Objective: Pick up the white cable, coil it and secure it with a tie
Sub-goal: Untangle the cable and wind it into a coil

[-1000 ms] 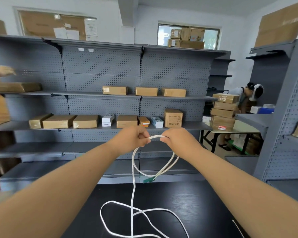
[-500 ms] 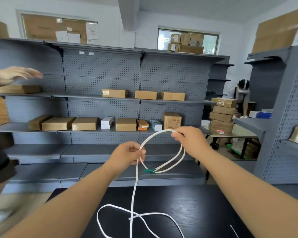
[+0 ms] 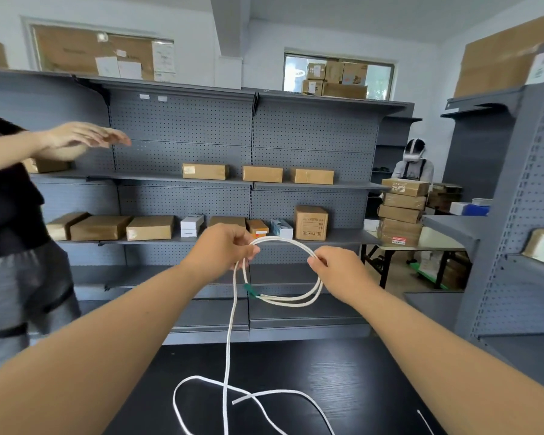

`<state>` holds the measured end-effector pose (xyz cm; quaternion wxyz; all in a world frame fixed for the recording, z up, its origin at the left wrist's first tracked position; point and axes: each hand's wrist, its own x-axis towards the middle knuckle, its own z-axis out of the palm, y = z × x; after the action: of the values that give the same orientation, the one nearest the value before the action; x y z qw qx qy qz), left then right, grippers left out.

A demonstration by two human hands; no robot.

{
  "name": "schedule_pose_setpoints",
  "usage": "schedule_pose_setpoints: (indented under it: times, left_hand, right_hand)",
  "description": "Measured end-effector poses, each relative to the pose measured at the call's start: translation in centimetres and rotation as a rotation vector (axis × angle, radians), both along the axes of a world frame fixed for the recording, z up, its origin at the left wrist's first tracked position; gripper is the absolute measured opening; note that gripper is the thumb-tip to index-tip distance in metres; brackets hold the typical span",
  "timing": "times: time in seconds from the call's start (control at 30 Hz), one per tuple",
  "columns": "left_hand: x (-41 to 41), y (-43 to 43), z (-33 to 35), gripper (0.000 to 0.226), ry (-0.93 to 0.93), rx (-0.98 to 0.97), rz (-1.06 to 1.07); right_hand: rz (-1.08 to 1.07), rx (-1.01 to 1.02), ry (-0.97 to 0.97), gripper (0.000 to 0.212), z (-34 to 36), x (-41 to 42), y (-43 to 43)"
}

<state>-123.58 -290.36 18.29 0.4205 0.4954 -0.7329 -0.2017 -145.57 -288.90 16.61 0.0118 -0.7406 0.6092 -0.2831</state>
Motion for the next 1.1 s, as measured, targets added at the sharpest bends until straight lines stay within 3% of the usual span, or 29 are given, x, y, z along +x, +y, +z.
schedule_pose_setpoints:
  times: [0.23,0.43,0.7,0.87,0.97,1.1]
  left_hand:
    - [-0.5,0.0,0.8,0.012,-0.126,-0.026,-0.023]
    - [0.0,0.4,-1.2,0.017,0.202,0.204,-0.158]
    - [-0.4,1.5,-4.9,0.048,0.505,0.445,-0.219]
    - [-0.5,2.0,-6.9,0.032,0.518,0.452,-0.316]
    - [-1.2,2.0,-7.4,0.018,0.463,0.380,-0.264]
    - [-1.7,1.8,-7.2,0.011,0.582,0.319,-0.181]
  right_hand:
    - [0.090,-0.071,0.103,0.023,0.8,1.8,0.0]
    - [0.109,-0.078,0.070,0.025,1.1,1.5,-0.1]
    - [0.073,-0.072,-0.021,0.027,1.5,0.8,0.2]
    - [0.024,-0.095,-0.124,0.028,1.7,0.1,0.2]
    - [0.007,-0.104,-0.198,0.027,1.5,-0.2,0.1]
    - [-0.006,-0.100,-0.313,0.023,1.0,-0.2,0.0]
